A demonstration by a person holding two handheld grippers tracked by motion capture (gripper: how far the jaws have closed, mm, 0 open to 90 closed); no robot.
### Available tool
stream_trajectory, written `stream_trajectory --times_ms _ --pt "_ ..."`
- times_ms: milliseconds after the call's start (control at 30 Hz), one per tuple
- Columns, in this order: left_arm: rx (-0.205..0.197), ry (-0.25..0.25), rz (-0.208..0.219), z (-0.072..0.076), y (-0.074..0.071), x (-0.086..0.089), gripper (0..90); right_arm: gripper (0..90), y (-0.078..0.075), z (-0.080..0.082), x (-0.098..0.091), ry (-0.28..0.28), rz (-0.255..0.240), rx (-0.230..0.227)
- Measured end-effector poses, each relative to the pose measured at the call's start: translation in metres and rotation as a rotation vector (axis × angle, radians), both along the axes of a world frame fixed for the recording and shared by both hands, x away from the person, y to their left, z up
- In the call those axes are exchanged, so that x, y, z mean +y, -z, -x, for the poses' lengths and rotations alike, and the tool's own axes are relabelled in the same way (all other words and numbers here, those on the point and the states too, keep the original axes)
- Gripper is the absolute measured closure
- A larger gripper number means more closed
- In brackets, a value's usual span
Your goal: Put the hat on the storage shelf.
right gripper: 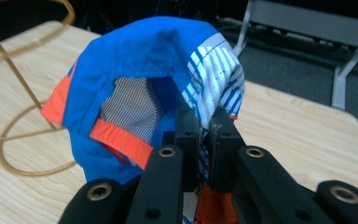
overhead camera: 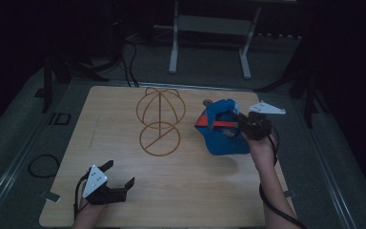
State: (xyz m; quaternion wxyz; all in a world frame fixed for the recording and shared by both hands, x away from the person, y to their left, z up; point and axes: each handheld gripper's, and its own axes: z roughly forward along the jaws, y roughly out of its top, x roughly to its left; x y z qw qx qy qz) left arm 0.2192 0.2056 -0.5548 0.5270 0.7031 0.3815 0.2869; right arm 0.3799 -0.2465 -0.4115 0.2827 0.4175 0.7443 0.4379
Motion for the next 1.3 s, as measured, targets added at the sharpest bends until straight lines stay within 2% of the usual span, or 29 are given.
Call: stream_trajectory --times_ms 67,100,200,267,400,467,567,633,700,767,1000,1100,1133,1300 --pt "-0.014 0.008 0.003 0.001 -0.007 -0.006 2.3 84.7 -0.008 0.005 -0.001 -0.001 -0.005 -0.016" --pt "-0.016 0.014 0.013 0.002 -0.01 -0.008 2.2 84.7 -0.015 0.012 -0.002 -0.007 -0.013 -0.038" --pt "-0.011 0.036 0.038 0.003 -0.022 -0.014 2.3 84.7 -0.023 0.018 -0.001 -0.019 -0.008 -0.061" --pt "-0.005 0.052 0.038 0.001 -0.033 -0.018 2.3 84.7 -0.032 0.028 0.002 -0.048 -0.007 -0.081" --pt "-0.003 0.064 0.04 -0.003 -0.057 -0.025 2.3 84.7 -0.041 0.041 0.007 -0.077 0.001 -0.107" --pt "-0.026 0.08 0.038 -0.004 -0.069 -0.028 2.3 84.7 -0.042 0.044 0.009 -0.08 -0.001 -0.111" --pt "-0.029 0.126 0.053 -0.008 -0.085 -0.034 2.2 84.7 -0.044 0.056 0.013 -0.115 -0.015 -0.122" --pt "-0.028 0.144 0.037 -0.011 -0.095 -0.039 2.2 84.7 -0.044 0.059 0.014 -0.126 -0.017 -0.123" --pt "-0.037 0.155 0.0 -0.014 -0.108 -0.049 2.3 84.7 -0.044 0.065 0.018 -0.142 -0.01 -0.13" --pt "-0.041 0.156 -0.001 -0.015 -0.114 -0.055 2.3 84.7 -0.043 0.07 0.021 -0.153 -0.014 -0.133" --pt "-0.068 0.211 -0.04 -0.028 -0.146 -0.08 3.9 84.7 -0.04 0.083 0.033 -0.199 -0.024 -0.139" --pt "-0.058 0.23 -0.042 -0.037 -0.157 -0.09 5.5 84.7 -0.037 0.088 0.038 -0.218 -0.024 -0.14" --pt "-0.051 0.238 -0.035 -0.04 -0.159 -0.094 5.7 84.7 -0.037 0.088 0.039 -0.224 -0.027 -0.139" --pt "-0.028 0.262 -0.052 -0.054 -0.167 -0.112 7.7 84.7 -0.037 0.092 0.045 -0.244 -0.023 -0.138"
